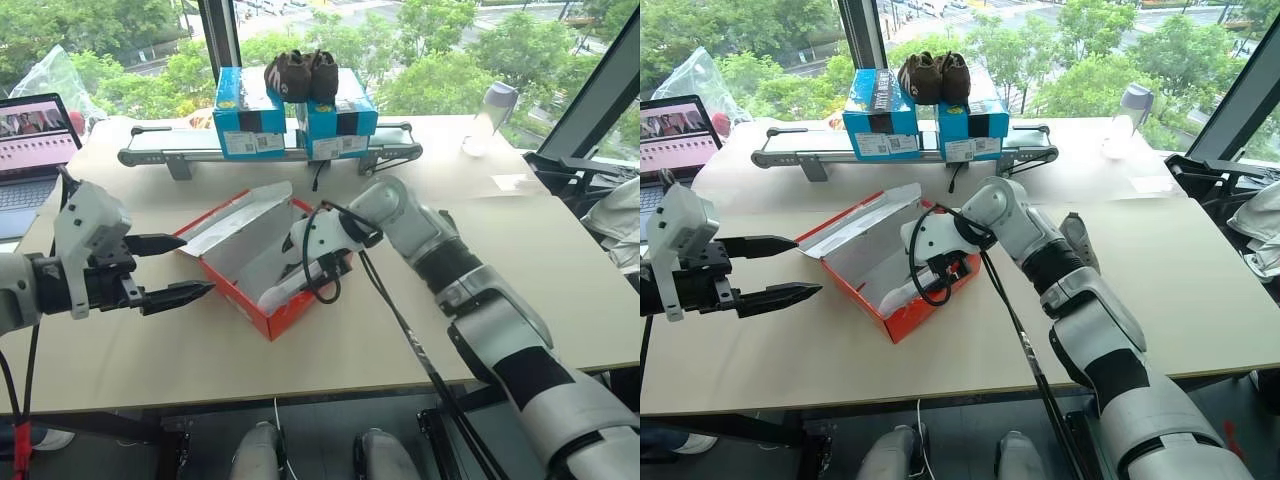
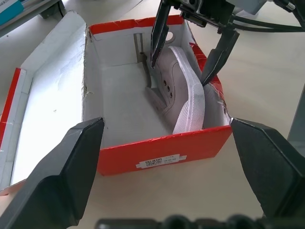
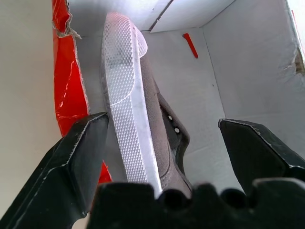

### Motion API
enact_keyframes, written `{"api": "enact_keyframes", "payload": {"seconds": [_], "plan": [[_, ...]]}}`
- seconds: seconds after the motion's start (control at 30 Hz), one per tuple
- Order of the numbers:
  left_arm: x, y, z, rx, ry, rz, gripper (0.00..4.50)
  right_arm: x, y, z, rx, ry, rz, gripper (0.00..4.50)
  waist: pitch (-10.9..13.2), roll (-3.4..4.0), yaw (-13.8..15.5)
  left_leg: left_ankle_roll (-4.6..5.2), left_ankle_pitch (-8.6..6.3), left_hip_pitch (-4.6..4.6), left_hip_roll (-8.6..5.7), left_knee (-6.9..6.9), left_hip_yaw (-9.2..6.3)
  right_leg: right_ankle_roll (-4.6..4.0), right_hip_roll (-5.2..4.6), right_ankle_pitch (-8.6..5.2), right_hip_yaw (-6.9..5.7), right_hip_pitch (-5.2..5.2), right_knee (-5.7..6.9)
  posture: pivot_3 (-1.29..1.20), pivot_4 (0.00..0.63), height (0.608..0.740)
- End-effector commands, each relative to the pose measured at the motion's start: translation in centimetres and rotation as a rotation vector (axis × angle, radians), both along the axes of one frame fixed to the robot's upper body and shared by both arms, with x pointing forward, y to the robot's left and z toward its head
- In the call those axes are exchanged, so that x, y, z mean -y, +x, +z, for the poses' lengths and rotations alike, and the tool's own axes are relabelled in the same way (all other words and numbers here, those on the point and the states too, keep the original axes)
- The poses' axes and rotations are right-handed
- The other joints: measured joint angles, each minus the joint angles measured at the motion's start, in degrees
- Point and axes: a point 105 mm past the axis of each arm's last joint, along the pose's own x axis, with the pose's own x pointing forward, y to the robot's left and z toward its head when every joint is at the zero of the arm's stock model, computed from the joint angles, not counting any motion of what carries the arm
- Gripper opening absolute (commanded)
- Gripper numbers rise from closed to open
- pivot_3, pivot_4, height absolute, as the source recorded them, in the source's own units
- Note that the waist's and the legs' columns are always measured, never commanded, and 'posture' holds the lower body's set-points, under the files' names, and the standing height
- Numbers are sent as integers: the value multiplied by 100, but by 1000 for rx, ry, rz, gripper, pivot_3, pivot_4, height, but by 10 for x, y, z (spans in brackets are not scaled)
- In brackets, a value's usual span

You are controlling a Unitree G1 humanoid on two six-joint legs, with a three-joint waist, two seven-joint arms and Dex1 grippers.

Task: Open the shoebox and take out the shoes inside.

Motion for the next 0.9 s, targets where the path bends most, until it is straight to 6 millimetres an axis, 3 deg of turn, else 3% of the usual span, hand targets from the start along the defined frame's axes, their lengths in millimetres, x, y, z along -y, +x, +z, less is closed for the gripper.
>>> {"api": "enact_keyframes", "payload": {"seconds": [0.03,0.13,0.4,0.47,0.63,0.9], "plan": [[2,-3,12,50,19,-12,4500,-3,0,-2,2,-9,10,4417,0,0,-1,0,0,0,0,0,0,0,0,0,0,0,0,0,150,740],[2,-3,12,50,19,-11,4500,-3,0,-5,-23,-12,0,3677,0,0,-1,0,0,0,0,0,0,0,0,0,0,1,0,0,150,740],[0,-2,13,50,20,-10,4500,-4,-2,-5,-48,-8,1,943,0,0,-1,-1,0,0,0,0,0,0,0,0,0,0,0,0,150,740],[0,-2,13,49,21,-12,4500,-5,-3,-3,-51,-1,2,458,0,0,-1,-1,0,0,0,-1,0,0,0,0,0,0,0,0,150,740],[-1,0,15,55,23,-16,4500,-7,-10,17,-53,31,29,258,1,1,1,-2,0,0,0,-1,0,0,0,0,0,-1,0,0,150,740],[3,3,20,84,-2,-41,4500,-4,-25,91,23,147,62,253,2,2,3,-2,0,-3,0,-1,0,0,0,0,0,-6,1,0,150,740]]}}
